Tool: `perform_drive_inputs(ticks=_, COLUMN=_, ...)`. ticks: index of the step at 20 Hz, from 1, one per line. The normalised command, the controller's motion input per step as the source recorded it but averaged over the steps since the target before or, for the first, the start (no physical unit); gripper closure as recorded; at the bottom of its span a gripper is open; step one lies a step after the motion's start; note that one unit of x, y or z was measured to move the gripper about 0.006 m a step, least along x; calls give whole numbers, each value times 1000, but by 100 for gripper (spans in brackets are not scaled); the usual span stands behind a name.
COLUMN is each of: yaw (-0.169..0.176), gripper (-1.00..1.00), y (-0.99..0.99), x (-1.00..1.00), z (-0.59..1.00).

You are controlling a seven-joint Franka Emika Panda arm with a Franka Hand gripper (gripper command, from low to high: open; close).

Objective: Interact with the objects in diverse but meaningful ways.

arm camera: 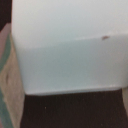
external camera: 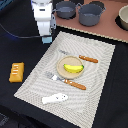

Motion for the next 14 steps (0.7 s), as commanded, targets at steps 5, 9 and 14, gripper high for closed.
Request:
perform_drive_inputs(ticks=5, yaw=-17, gripper=100, y=-43, x=59, z=1000)
perform_drive_inputs(ticks=9, yaw=-10, gripper=100, y=-221, x=716, z=784)
perform_drive_inputs(ticks=14, yaw=0, gripper=100, y=-370, x=793, z=297)
